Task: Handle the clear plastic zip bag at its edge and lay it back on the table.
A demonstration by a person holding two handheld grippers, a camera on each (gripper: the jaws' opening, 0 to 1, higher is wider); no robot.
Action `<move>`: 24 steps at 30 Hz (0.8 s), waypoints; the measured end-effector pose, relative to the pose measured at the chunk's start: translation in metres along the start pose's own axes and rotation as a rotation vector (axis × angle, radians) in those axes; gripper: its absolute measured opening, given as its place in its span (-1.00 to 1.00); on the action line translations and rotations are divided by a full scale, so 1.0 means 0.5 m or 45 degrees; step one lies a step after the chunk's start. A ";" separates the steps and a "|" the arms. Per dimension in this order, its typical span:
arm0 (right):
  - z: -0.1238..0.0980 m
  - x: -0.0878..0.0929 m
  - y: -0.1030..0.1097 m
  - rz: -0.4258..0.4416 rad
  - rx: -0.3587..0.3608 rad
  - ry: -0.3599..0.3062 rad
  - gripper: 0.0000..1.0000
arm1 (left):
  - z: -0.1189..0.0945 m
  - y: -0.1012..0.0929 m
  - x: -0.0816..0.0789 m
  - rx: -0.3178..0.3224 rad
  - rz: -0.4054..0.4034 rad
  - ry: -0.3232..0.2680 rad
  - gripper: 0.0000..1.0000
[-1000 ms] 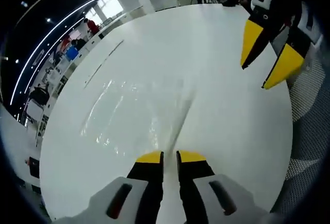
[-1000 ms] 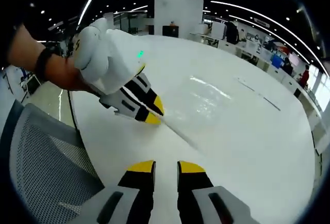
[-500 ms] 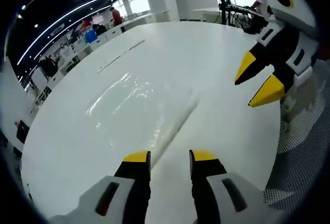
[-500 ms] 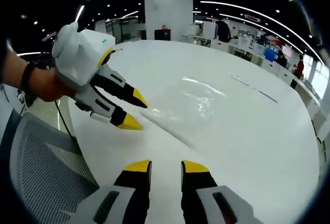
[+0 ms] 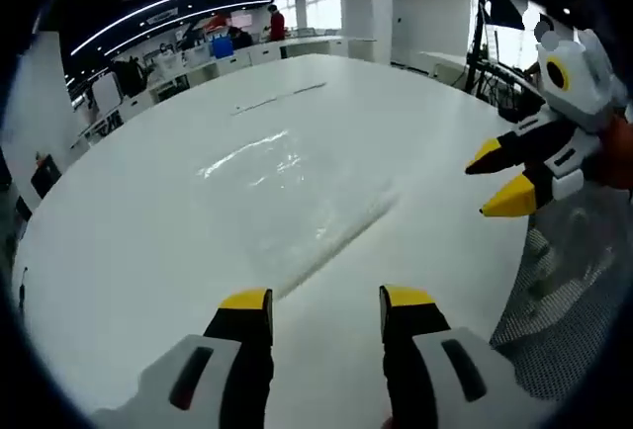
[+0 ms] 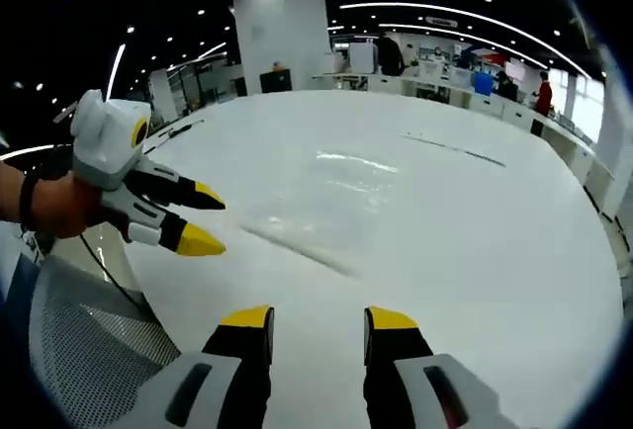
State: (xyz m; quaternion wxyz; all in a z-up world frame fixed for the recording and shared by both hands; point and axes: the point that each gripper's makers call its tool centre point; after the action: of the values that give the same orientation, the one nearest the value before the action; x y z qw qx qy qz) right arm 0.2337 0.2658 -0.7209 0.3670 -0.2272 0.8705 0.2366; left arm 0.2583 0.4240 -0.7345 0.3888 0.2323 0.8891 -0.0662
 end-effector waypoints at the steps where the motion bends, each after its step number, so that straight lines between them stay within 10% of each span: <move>1: -0.001 0.000 -0.001 -0.003 -0.002 0.001 -0.23 | -0.001 -0.001 0.003 0.003 -0.019 0.001 -0.14; 24: -0.029 0.026 -0.007 0.032 -0.016 -0.006 0.00 | -0.044 0.039 -0.012 -0.036 -0.229 -0.152 0.14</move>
State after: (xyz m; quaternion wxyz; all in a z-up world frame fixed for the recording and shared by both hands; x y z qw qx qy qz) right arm 0.2199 0.2516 -0.7225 0.3646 -0.2180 0.8709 0.2472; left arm 0.2564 0.4454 -0.7138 0.4366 0.1417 0.8825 -0.1021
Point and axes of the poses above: the point that each gripper's makers call its tool centre point, and the gripper's own axes: z roughly forward along the fingers, y roughly to its left, x roughly out of its underside, and after that the axes turned 7 degrees about -x, right-handed
